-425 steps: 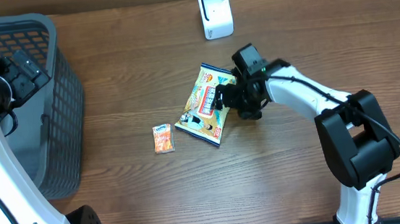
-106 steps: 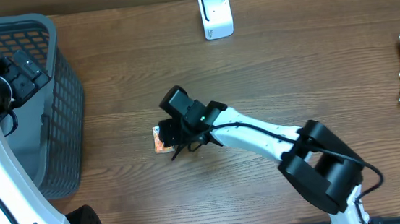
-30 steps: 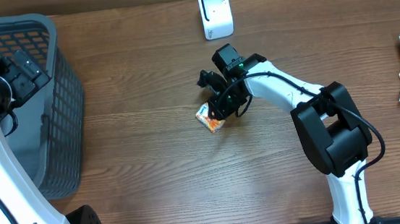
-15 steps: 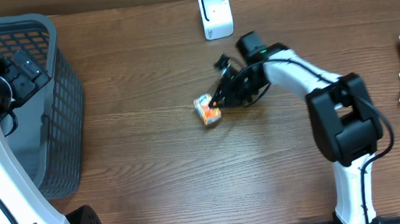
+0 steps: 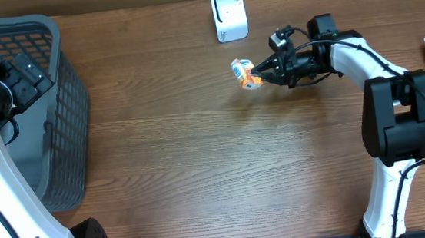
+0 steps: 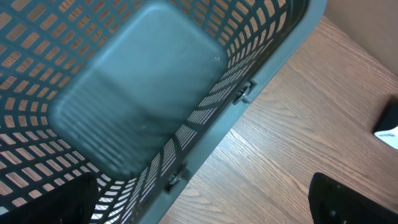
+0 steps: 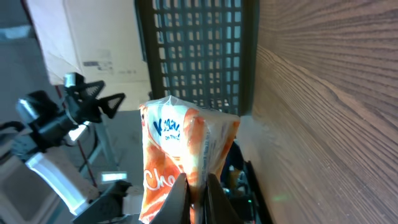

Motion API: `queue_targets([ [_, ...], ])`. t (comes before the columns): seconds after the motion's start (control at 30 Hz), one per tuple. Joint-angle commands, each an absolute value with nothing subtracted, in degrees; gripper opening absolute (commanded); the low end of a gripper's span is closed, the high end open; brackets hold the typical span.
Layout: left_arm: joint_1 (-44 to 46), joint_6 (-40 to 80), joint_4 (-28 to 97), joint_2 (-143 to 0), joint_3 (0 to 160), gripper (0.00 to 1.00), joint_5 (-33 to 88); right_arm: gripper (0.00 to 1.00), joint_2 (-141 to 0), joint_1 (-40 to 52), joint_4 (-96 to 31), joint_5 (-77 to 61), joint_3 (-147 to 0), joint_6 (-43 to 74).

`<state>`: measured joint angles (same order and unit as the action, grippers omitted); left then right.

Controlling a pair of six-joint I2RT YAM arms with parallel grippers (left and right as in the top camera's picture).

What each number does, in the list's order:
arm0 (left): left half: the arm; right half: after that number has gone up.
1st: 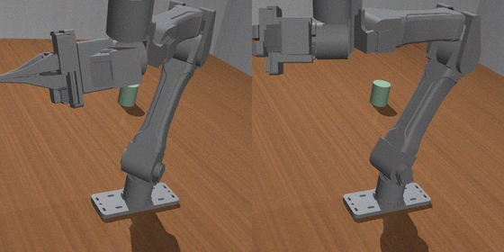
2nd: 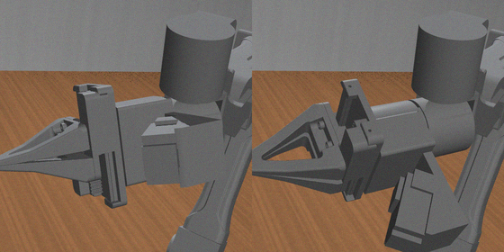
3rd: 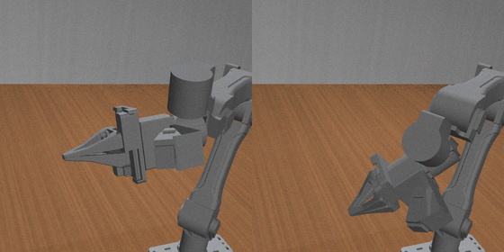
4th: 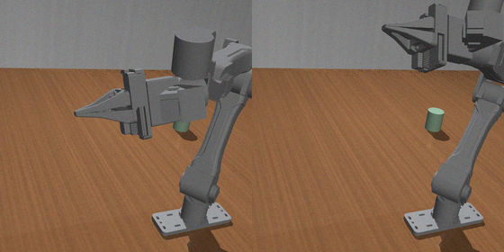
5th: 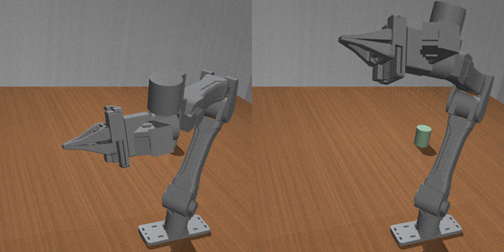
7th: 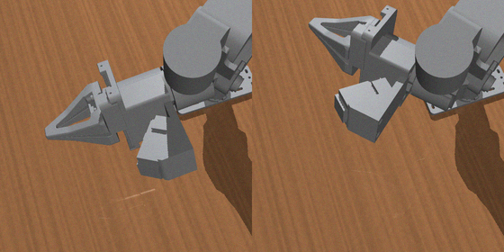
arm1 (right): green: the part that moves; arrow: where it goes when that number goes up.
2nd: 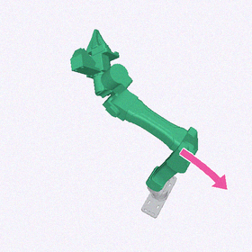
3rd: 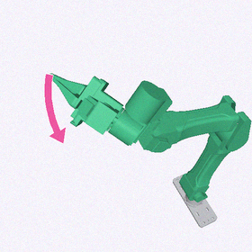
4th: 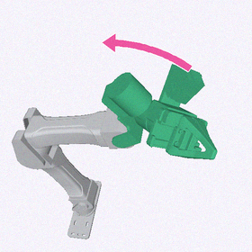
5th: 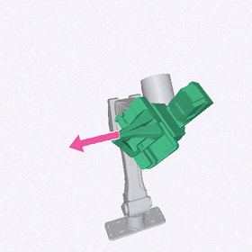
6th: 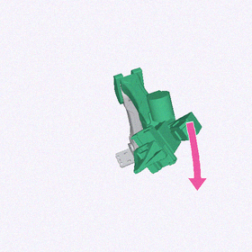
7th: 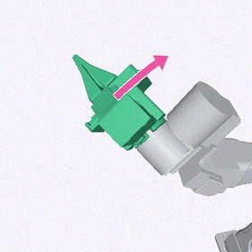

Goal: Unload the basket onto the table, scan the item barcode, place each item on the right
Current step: 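Hold the orange tissue packet up to the white scanner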

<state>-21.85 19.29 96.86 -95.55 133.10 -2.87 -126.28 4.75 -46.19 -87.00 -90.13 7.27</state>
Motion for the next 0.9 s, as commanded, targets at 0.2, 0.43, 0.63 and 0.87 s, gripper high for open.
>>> queue_targets([
  [0.2, -21.74, 18.61, 96.79, -95.57, 132.99, 1.0, -3.4, 0.04, -126.78, 0.56, -43.68, -89.95, -91.61, 12.78],
  [0.43, -21.74, 18.61, 96.79, -95.57, 132.99, 1.0, -3.4, 0.04, -126.78, -0.32, -37.45, -89.93, -91.61, 19.53],
  [0.63, -21.74, 18.61, 96.79, -95.57, 132.99, 1.0, -3.4, 0.04, -126.76, -0.3, -19.57, -81.21, -91.64, 35.86],
  [0.87, -21.74, 18.61, 96.79, -95.57, 132.99, 1.0, -3.4, 0.04, -126.76, 1.23, 1.76, -60.31, -93.12, 49.19],
])
